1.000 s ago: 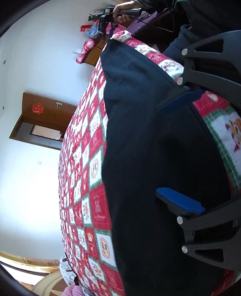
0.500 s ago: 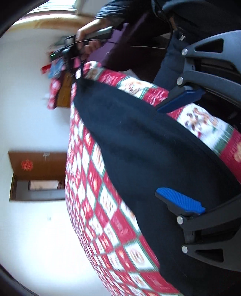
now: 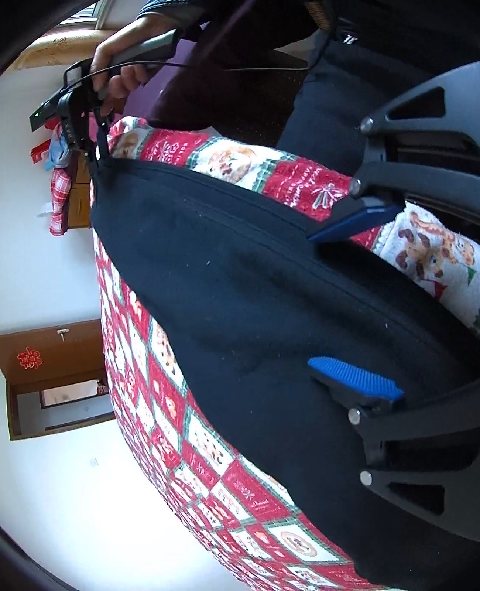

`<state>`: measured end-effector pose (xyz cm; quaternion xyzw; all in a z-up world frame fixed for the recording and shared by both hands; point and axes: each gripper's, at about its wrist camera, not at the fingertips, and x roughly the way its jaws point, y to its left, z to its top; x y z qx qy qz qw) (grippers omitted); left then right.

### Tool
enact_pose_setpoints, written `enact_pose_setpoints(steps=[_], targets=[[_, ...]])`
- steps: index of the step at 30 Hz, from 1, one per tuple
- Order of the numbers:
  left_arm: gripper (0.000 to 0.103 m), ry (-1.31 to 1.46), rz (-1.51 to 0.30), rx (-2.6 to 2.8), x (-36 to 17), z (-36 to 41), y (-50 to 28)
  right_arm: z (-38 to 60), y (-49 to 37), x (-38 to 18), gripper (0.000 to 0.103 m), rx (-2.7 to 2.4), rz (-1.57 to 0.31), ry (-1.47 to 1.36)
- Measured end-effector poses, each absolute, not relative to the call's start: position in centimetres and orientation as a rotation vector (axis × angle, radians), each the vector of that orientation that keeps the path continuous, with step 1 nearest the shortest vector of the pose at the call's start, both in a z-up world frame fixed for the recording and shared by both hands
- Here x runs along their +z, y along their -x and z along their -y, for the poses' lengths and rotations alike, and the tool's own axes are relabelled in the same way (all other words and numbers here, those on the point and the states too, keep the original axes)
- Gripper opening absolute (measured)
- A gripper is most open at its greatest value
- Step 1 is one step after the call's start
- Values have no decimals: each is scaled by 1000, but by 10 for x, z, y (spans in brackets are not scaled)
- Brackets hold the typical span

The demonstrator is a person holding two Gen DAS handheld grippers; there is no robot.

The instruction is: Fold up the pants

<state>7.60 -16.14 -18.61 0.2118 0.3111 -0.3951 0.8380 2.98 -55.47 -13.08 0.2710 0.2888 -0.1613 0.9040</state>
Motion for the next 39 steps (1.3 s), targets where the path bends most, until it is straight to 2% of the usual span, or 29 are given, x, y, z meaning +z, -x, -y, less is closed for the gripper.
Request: enact_pose_setpoints(steps=[5,8,9,13,15,16,17,18,31,37,38,39], targets=[[64,-447,-649,-829,-185,161,-72,552,-30,-131,35,-306,-586,-567],[53,-441,-651,-823,-184,160,-73,553,-29,-129,35,-303,-573,-569],[46,-438,-651,-827,-184,160,-73,554,-29,-129,35,-303,-574,-570],[34,-468,-649,-818,-185,166,-72,554,-31,-133,35,-305,-586,-568],[18,-453,-654,-825,-184,166,-73,552,-31,-132,35,-297,-584,-566],[16,-437,-660,-837,-184,165,-73,552,-31,-132,34,-293,-580,-565],[15,-432,-661,-840,-184,165,-73,552,-31,-131,27,-291,-576,-564],[15,-428,-661,-844,-183,164,-72,552,-31,-131,25,-293,-573,-564],[15,-389,-671,-889,-187,165,-69,563,-28,-135,25,-278,-551,-631],[5,-325,-685,-904,-185,158,-74,567,-35,-136,25,-283,-547,-637],[5,-308,-686,-909,-184,156,-75,566,-36,-136,16,-280,-550,-629],[4,-296,-684,-913,-183,154,-76,565,-37,-135,12,-280,-549,-616]])
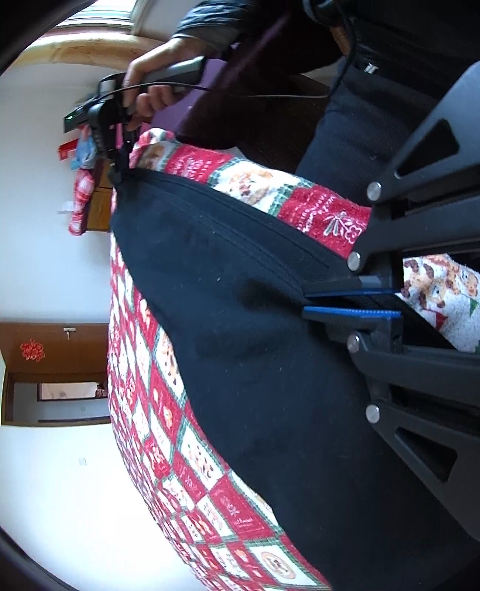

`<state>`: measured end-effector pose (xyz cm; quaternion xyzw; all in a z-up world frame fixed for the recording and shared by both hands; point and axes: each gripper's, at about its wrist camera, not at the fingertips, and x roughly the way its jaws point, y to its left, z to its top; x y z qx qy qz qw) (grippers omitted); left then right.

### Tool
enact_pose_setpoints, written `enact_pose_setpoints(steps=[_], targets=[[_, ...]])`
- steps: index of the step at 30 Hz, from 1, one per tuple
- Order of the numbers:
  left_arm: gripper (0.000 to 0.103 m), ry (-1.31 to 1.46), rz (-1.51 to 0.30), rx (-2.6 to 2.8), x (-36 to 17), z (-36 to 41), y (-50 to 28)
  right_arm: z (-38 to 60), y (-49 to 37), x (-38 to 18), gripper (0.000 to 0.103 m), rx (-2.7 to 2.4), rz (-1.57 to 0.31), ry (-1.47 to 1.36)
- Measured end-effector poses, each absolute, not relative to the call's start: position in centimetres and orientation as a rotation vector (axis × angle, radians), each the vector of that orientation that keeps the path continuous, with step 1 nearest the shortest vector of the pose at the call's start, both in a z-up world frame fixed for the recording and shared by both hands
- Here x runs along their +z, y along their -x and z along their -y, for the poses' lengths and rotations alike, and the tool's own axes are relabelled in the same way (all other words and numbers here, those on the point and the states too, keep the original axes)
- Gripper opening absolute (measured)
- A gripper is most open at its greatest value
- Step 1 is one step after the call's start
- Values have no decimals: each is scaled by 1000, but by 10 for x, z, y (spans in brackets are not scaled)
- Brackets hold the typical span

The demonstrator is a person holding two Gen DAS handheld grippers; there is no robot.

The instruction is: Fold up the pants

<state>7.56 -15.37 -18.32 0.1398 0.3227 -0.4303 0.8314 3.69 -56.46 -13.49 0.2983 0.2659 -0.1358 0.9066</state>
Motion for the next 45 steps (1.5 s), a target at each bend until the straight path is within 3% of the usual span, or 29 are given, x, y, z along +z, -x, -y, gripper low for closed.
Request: enact_pose_setpoints(steps=[15,17,24,34,36,38,40,45], targets=[[4,-181,-653,-963,-168,137,-77,564,-28,-122,11,-289,-584,-576],[4,-195,-655,-969,-170,139,-74,572,-26,-129,32,-307,-597,-628],[4,-188,-659,-972,-173,139,-76,585,-4,-114,33,-275,-480,-713],[4,-192,-661,-970,-174,139,-76,579,-17,-127,33,-282,-568,-721],[4,-192,-662,-969,-175,139,-76,578,-18,-126,28,-270,-552,-709],[4,-187,-661,-970,-174,138,-76,577,-21,-127,14,-275,-557,-686],[4,-182,-657,-973,-172,136,-75,577,-22,-128,6,-269,-557,-683],[4,-157,-630,-976,-163,128,-74,572,-16,-115,5,-245,-519,-658]])
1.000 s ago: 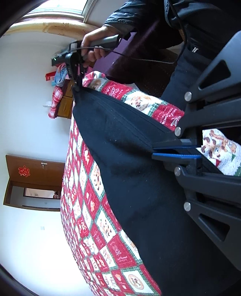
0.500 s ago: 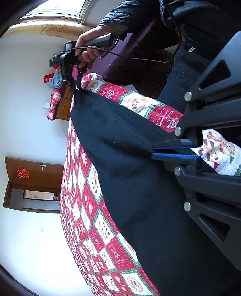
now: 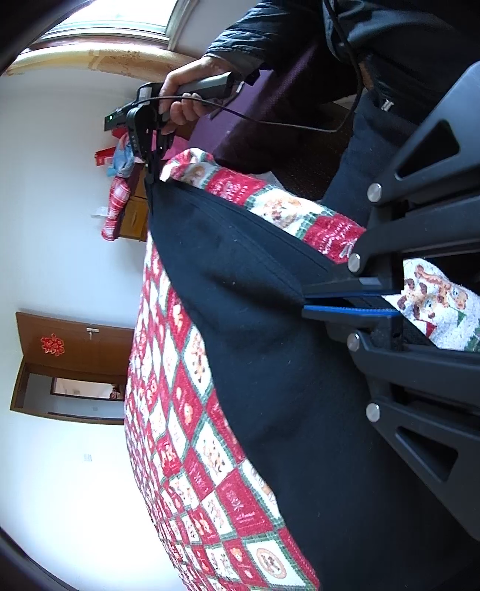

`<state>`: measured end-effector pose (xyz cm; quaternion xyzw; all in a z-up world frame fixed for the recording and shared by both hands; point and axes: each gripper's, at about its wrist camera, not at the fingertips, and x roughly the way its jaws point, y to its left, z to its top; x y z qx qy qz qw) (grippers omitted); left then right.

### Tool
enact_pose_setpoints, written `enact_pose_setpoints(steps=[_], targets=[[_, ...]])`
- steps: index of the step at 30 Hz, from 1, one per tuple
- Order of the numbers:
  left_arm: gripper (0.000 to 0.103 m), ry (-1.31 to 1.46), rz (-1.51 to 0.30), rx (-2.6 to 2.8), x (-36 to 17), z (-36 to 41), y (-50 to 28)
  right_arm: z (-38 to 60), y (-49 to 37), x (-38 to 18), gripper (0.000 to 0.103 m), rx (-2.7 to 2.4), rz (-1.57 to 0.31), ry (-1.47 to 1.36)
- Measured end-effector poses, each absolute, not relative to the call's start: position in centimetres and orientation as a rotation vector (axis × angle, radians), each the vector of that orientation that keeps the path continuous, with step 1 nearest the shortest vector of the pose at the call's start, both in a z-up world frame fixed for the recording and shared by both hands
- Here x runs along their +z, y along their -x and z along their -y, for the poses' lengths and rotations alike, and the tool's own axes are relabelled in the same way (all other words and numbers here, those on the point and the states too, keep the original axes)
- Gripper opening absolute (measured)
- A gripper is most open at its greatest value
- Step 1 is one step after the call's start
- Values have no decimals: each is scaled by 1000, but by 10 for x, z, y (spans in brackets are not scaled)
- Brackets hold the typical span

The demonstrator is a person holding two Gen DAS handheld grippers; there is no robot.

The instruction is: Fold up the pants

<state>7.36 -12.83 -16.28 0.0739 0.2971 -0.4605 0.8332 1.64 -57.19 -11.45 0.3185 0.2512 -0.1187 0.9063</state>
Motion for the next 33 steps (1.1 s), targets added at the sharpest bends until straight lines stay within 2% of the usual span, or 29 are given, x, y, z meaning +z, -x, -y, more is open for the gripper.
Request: enact_pose_setpoints(steps=[5,12,16,17,19,21,23,24,30,32,33], targets=[[4,-159,-645,-988,-168,126,-72,564,-9,-96,5,-257,-493,-608],[4,-208,-700,-978,-190,137,-72,578,-17,-121,5,-332,-606,-642],[6,-199,-695,-958,-186,132,-71,576,-15,-121,8,-354,-608,-627],[9,-200,-690,-957,-184,130,-71,577,-13,-120,16,-371,-602,-629],[18,-204,-667,-942,-179,123,-67,575,-8,-116,22,-430,-589,-606],[39,-200,-628,-917,-172,111,-64,572,0,-104,22,-465,-531,-573],[56,-200,-582,-854,-166,96,-66,558,4,-89,22,-429,-467,-542],[59,-195,-571,-825,-164,90,-69,548,2,-84,22,-395,-453,-523],[59,-151,-627,-658,-179,55,-101,448,-46,-95,25,-32,-559,-338],[59,-181,-639,-626,-188,51,-101,418,-64,-113,37,27,-628,-285],[59,-196,-623,-625,-191,51,-98,408,-72,-122,40,46,-669,-260]])
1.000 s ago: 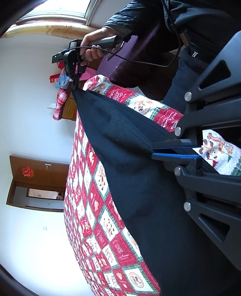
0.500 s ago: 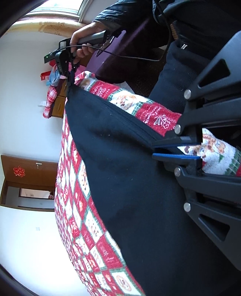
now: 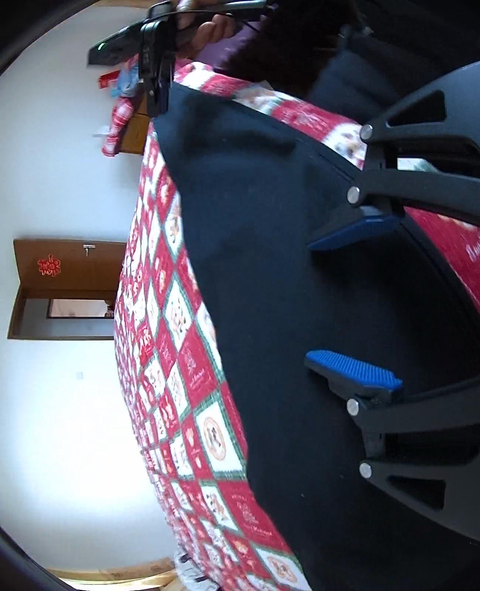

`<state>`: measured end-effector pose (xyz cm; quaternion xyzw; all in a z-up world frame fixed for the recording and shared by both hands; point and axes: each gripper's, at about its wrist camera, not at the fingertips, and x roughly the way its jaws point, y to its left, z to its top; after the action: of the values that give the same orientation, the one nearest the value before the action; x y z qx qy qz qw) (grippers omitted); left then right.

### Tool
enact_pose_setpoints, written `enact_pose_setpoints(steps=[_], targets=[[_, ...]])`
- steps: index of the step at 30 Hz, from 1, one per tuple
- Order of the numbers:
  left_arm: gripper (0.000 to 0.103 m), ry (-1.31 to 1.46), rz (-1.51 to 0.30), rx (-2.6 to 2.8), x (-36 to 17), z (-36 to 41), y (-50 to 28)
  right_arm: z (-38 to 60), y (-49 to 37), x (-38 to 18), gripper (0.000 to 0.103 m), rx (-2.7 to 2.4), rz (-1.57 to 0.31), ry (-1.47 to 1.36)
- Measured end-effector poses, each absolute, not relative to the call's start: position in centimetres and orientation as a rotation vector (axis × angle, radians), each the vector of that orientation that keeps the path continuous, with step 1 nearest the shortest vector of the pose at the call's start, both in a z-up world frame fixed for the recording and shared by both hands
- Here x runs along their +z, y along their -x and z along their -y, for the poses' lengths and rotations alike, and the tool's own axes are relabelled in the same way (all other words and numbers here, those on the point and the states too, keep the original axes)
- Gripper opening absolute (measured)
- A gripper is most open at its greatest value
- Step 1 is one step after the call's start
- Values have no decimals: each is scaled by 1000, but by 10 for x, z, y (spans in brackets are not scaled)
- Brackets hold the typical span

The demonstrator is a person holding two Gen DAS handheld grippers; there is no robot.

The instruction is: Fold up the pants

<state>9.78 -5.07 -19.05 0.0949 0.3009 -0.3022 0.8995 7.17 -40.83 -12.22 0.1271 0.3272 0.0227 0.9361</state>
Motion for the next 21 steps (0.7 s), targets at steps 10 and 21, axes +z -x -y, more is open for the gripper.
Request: enact_pose_setpoints(steps=[10,21], targets=[[73,-113,-594,-516,-182,25,-107,360,-82,-154,40,48,-826,-58],[78,-130,-640,-469,-187,28,-103,282,-92,-207,41,141,-992,224]])
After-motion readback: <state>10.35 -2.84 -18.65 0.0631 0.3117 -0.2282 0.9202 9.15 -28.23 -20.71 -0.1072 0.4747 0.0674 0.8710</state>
